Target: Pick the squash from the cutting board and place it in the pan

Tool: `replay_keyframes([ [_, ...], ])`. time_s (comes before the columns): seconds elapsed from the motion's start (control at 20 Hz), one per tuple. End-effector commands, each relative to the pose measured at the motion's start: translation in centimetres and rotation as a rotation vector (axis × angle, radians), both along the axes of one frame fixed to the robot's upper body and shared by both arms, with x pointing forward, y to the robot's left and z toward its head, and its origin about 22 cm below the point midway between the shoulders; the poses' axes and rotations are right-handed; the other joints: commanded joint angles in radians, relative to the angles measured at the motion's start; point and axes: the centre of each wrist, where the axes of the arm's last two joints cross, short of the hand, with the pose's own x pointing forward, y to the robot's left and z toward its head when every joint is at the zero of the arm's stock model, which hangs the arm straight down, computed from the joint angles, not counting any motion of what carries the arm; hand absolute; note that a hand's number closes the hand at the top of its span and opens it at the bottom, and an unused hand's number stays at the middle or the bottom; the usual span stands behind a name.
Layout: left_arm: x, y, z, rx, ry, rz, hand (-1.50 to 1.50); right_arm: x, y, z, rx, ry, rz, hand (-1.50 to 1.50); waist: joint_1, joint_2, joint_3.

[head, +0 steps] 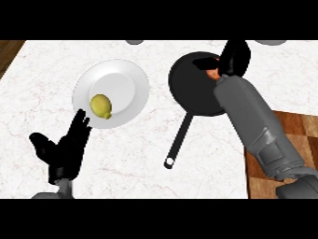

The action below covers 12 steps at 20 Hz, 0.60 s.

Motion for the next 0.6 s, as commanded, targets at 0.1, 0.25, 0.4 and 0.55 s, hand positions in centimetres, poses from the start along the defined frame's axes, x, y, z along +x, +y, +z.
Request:
replay_keyframes([
  [0.1, -1.4, 0.3, -1.9, -0.011, 0.051, 0.045, 0.00, -0.7, -1.9, -0.1, 0.309, -0.154, 0.056, -1.50, -0.033, -0.013, -0.003],
  [0.25, 0.0, 1.2, -0.3, -0.003, 0.053, 0.040, 0.00, -1.9, -1.7, -2.2, 0.425, -0.185, 0.145, -1.50, -0.051, -0.023, -0.005],
  [0.4, -1.6, 1.8, -2.1, 0.006, 0.056, 0.071, 0.00, -3.2, -4.4, -4.5, 0.481, -0.222, 0.248, -1.50, -0.063, -0.029, -0.007],
  [0.55, -2.3, 1.8, -2.1, 0.014, 0.084, 0.069, 0.00, -3.9, -4.0, -4.2, 0.509, -0.190, 0.381, -1.50, -0.086, -0.044, -0.009],
])
